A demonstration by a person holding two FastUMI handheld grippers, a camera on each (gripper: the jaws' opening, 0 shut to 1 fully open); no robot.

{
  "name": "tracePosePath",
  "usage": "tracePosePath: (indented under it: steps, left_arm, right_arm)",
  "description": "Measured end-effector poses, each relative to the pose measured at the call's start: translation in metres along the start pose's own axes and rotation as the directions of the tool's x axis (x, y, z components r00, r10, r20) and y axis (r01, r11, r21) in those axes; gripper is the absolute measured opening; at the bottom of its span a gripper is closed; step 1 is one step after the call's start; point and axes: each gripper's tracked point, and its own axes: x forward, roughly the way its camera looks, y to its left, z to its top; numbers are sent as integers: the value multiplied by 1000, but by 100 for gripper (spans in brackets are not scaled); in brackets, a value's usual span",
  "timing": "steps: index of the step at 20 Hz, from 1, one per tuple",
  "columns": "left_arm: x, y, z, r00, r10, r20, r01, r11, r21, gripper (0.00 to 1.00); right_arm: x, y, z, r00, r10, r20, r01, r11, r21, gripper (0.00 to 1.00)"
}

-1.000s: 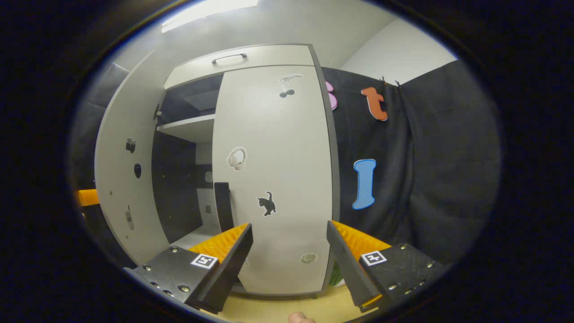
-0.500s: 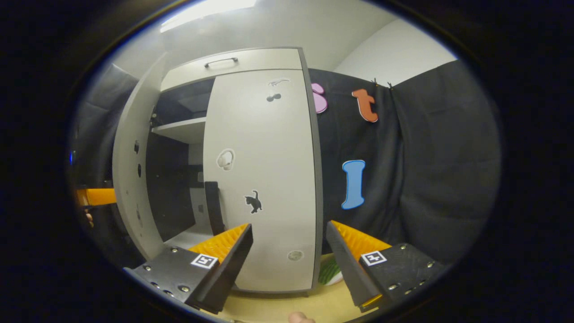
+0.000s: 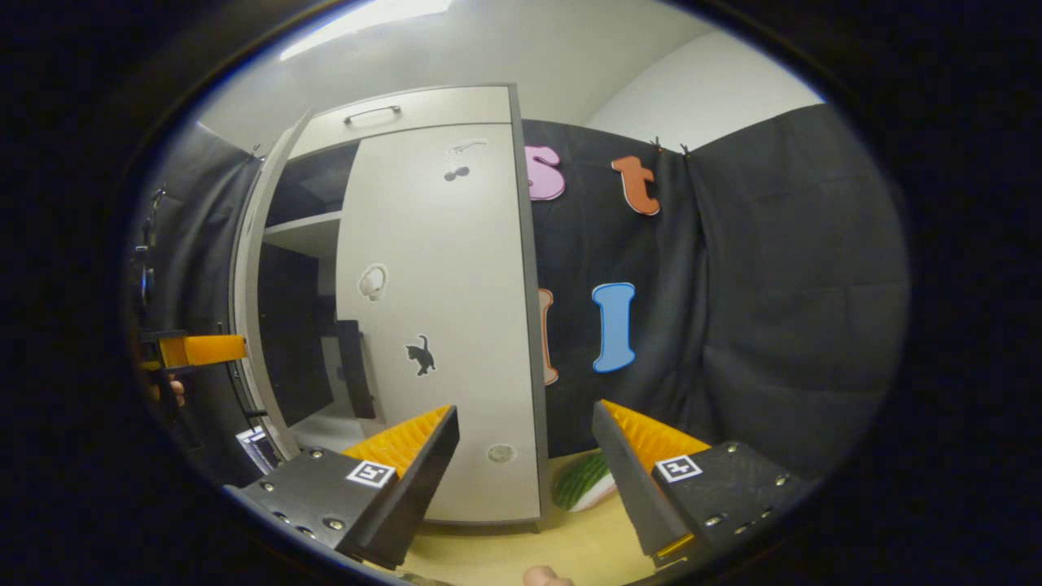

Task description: Grasp the bottle in the cabinet with the left hand and place it on the coaster, then close the right door with the right hand and the left door with the left hand.

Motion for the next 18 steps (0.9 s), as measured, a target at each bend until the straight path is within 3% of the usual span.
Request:
tracePosePath:
  steps: [5,18]
  left_arm:
    - [16,-5,-4,1000,-19,3,19,999,-31,100]
    - [59,-5,-12,1000,16,-10,-16,997,79,100]
  right_arm:
    - [7,-9,-1,1000,-6,-2,6,1000,0,100]
    - [41,-2,-2,999,40,-5,-40,999,-17,100]
